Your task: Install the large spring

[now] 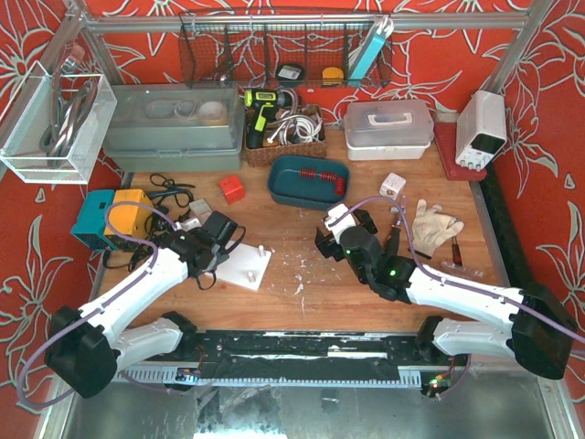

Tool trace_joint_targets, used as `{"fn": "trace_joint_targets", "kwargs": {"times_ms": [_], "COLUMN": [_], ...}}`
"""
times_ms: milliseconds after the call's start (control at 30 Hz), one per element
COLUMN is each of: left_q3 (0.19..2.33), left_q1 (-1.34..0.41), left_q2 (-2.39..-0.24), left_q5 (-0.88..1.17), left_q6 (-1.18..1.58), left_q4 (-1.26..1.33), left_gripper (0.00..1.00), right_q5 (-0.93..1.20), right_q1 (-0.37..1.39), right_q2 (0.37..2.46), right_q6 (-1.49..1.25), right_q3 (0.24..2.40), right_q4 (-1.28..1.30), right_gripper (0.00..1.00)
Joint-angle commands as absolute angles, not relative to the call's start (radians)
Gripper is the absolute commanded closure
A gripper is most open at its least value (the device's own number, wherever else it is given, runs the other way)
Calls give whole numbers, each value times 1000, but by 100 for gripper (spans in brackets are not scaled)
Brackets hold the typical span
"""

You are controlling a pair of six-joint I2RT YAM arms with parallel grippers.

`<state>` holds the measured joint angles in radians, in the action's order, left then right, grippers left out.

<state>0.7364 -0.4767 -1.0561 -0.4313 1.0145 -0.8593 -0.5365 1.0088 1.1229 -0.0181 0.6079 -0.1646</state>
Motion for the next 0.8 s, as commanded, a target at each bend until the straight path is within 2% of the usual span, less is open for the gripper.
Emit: {"fn": "trace_joint_targets", "kwargs": {"times_ms": [0, 133, 267, 333, 467, 633, 767], "left_q3": [745, 764, 824, 832, 776, 663, 597], "left_q1": [-469, -469, -469, -469, -469, -470, -474], "left_q2": [-1042, -1042, -1030, -1010, -937, -908, -932], "left_q5": [-458, -462, -459, -409, -186, 81, 115], "left_q6": [1023, 1006, 870, 731, 530, 455, 397], "left_q4": [-867, -872, -795, -667, -353, 16, 170], "left_gripper": [53, 48, 41, 36, 27, 2, 0], "right_q5": [-528, -520, -452, -390, -266, -218, -178], "right_q1": [1001, 997, 963, 926, 827, 750, 695], "right_q2": [1134, 1129, 1135, 1158, 1234, 1376, 1489], "right_q6": [-32, -34, -53, -75, -105, -44, 1], "right_q3": [607, 605, 638, 679, 796, 960, 1078], "right_q4": [-169, -165, -117, -62, 67, 198, 273], "right_gripper": [1, 1, 1, 1, 1, 6, 16]}}
